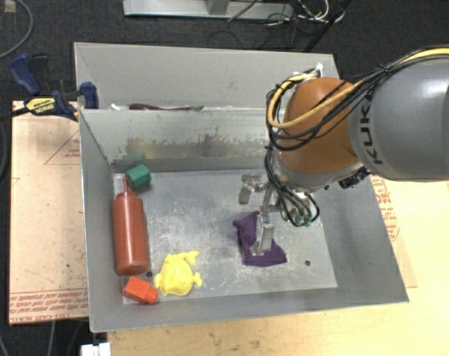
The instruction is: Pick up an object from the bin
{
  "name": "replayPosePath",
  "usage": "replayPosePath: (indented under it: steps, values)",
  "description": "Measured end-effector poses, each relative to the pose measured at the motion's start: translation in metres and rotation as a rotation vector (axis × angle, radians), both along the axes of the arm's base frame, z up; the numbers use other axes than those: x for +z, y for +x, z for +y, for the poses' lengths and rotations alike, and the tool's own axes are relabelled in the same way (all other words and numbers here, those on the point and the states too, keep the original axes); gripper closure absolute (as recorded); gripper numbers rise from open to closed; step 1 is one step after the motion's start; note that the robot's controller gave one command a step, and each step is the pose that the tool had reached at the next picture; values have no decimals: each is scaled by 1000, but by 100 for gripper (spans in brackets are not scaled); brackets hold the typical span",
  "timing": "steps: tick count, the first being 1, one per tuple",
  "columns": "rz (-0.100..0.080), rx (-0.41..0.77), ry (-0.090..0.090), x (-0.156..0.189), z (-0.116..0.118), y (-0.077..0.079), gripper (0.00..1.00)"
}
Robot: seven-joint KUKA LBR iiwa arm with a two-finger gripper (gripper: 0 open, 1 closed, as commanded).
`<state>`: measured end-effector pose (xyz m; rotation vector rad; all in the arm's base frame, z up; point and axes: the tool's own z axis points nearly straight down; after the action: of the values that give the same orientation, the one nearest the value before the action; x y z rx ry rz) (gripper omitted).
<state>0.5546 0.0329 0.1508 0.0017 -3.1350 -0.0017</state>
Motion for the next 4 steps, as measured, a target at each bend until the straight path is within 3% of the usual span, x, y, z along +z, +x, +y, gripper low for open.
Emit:
replayPosePath:
  steps: [1, 2, 3, 4]
  values:
    - [-7, -1, 0, 5, 0, 2, 0]
    - [-1, 150, 2, -75, -55, 7, 100]
    - [-1, 150, 2, -75, -55, 7, 100]
    - [-5, 87, 2, 45, -61, 13, 100]
